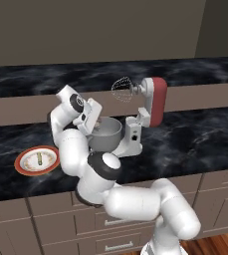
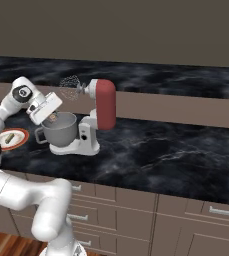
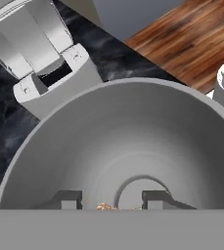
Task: Add butter and sugar cubes to the stand mixer bowl and then turn on the stand mixer to begin making frosting.
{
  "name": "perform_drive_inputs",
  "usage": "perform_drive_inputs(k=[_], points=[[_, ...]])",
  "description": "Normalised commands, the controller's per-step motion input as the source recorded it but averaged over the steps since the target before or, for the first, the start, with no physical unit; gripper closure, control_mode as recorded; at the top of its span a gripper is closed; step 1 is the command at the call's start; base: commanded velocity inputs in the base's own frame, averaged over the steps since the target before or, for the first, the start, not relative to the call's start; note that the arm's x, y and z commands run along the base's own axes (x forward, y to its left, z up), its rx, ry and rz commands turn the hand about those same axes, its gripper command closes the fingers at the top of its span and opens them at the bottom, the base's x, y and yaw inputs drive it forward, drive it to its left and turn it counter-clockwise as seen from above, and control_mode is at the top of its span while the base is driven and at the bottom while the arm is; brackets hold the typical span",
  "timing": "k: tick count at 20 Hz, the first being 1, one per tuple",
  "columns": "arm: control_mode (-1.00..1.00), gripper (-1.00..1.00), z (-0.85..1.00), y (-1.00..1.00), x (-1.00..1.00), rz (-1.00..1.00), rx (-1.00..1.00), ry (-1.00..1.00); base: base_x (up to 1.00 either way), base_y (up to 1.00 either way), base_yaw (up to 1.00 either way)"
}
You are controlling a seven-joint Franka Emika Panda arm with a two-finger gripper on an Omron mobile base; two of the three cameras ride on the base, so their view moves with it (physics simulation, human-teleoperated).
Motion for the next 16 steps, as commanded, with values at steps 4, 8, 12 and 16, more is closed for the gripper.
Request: perform_drive_inputs(k=[4,8,12,16], points=[[-1.0,-1.0,0.0,-0.02,-0.36,-0.02,0.01,0.0,0.0,0.0,0.0],[-1.0,-1.0,0.14,0.18,-0.3,-0.01,0.02,-0.03,0.0,0.0,0.0],[-1.0,-1.0,0.71,0.47,-0.58,0.0,0.08,-0.12,0.0,0.0,0.0],[-1.0,-1.0,0.93,0.47,-0.66,0.03,0.12,-0.09,0.0,0.0,0.0]])
